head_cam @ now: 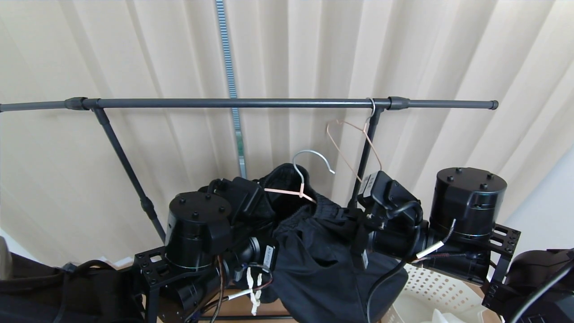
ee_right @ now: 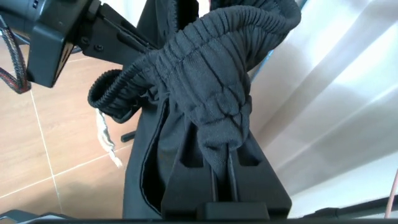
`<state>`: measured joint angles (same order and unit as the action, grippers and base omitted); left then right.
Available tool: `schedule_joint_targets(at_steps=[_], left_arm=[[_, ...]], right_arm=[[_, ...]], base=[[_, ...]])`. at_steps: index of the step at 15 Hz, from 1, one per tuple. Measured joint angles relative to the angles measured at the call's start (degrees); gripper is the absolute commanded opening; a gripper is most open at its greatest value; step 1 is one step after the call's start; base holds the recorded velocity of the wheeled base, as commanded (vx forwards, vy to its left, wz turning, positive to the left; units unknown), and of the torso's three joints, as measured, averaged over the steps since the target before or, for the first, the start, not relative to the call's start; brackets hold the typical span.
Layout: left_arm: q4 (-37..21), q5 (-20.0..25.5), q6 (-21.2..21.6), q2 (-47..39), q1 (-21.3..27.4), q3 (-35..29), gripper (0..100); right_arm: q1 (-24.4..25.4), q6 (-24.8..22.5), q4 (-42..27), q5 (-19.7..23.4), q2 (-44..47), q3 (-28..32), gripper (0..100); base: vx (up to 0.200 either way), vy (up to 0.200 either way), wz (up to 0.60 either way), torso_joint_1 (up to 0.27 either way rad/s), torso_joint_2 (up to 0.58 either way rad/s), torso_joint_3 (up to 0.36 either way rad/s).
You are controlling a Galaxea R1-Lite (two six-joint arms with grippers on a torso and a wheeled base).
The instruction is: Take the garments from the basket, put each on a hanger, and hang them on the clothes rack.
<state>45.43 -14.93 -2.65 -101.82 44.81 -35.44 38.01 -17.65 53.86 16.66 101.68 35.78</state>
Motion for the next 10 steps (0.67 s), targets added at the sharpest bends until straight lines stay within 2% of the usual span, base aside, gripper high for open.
schedule_joint_targets(at_steps=[5, 10], left_arm=[[0.0, -0.2, 0.1, 0.7, 0.4, 0.7, 100], [-0.1, -0.2, 0.6, 4.8, 1.6, 4.2, 100]], right_arm=[[0.0, 0.0, 0.1, 0.5, 0.1, -0.3, 0], [-0.1, 0.0, 0.1, 0.6, 0.5, -0.1, 0]], base=[[0.0, 0.0, 0.0, 0.0, 0.0, 0.0], [0.0, 0.0, 0.0, 0.0, 0.0, 0.0]])
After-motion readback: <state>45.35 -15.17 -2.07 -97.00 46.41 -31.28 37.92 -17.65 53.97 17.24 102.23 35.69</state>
